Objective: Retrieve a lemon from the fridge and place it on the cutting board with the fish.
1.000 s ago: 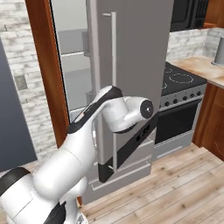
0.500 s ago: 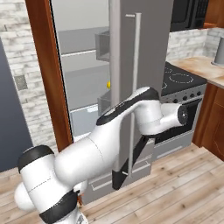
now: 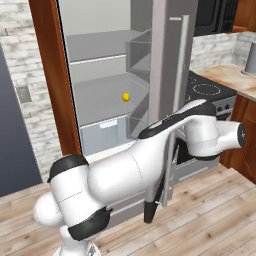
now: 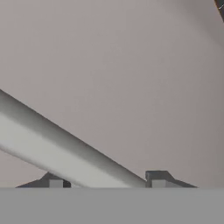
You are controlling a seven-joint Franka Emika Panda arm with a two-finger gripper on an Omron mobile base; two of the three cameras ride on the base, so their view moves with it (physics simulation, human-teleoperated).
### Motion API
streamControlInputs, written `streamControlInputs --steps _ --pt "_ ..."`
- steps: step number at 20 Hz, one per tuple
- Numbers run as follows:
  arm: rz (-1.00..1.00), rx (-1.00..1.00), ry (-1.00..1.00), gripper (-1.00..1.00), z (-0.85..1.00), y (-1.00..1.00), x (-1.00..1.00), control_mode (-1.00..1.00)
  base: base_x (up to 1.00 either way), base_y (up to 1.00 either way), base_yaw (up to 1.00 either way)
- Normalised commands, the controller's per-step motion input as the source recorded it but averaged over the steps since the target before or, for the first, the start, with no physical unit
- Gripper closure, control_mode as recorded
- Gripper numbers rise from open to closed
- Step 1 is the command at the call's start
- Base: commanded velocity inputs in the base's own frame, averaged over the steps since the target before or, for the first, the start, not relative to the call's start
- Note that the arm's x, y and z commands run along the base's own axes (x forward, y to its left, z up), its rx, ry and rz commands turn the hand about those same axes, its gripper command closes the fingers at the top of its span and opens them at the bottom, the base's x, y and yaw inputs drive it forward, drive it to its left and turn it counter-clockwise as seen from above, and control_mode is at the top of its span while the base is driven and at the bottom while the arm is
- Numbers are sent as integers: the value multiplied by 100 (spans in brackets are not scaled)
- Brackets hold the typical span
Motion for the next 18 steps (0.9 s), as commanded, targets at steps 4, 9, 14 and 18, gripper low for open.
streamControlInputs --steps 4,9,14,18 --pt "-1 -1 1 -100 15 -1 -35 -100 0 0 0" --pt "-8 -7 2 -100 13 0 -61 -100 0 0 0" --pt "-2 -27 -1 -100 7 1 -58 -100 0 0 0" --pt "-10 -43 -1 -100 6 33 -100 -100 0 0 0"
